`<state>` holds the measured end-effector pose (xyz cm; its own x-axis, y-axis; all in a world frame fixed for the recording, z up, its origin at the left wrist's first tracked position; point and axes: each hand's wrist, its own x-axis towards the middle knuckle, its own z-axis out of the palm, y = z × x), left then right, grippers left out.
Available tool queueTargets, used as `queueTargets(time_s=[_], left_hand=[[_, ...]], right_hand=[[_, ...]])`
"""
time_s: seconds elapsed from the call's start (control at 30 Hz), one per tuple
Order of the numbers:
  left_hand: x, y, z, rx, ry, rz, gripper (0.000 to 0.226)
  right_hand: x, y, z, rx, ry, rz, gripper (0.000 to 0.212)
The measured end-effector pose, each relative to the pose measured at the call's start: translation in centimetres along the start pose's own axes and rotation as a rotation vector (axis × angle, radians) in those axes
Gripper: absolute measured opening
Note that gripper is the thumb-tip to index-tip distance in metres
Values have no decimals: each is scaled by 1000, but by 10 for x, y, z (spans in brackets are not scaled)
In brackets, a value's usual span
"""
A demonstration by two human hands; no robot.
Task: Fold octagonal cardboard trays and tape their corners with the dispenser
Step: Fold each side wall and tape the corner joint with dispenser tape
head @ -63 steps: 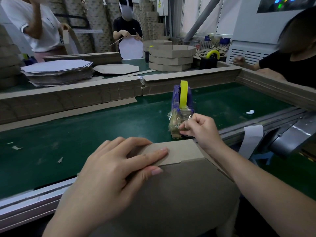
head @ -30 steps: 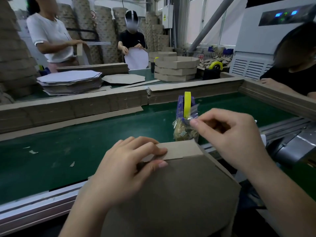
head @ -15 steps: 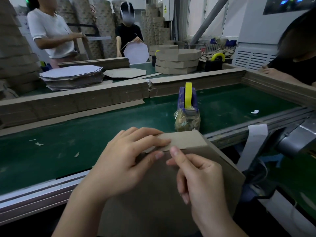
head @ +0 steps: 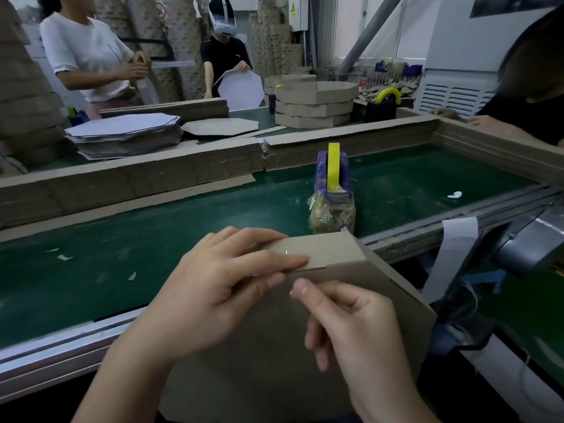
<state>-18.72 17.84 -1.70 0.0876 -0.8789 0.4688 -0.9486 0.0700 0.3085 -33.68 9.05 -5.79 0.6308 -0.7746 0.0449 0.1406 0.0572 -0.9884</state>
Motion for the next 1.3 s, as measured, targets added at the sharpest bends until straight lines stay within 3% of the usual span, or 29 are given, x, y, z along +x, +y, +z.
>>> queueTargets(time_s=[0.1,0.37,0.63,0.73,0.77,0.83,0.9,0.93,1.0,1.1,1.23,1.3], left_hand=[[2,5,-3,-29,-7,-72,37],[19,27,16,146,163,-175,27],[19,21,18,187,124,-107,37],[19,19,15,240,78,-115,41],[17,18,14,249,64,-120,42],[15,19,13,283,45,-123,44],[15,21,15,328,22,-116,48],[17,23,16,341,14,-113,50],[18,26,16,356,6,-90,52],[8,17,11,293,31,-51,59],[-28,-2,8,-197,249,-320,73],[-35,-5,9,-308,335,-344,72]], right_hand=[[-1,2,-3,51,-41,57,20],[3,5,-7,67,-51,53,33],[7,-6,-22,-22,-136,165,26],[2,-5,-25,-147,-166,246,39],[0,-4,-27,-199,-126,164,44],[1,-9,-36,-343,80,-220,49],[13,-23,-44,-631,251,-636,33],[22,-28,-43,-812,236,-733,27],[37,-32,-36,-1057,103,-668,39],[44,-27,-38,-1023,36,-575,52],[48,-21,-56,-921,118,-645,45],[50,-20,-59,-889,112,-661,45]])
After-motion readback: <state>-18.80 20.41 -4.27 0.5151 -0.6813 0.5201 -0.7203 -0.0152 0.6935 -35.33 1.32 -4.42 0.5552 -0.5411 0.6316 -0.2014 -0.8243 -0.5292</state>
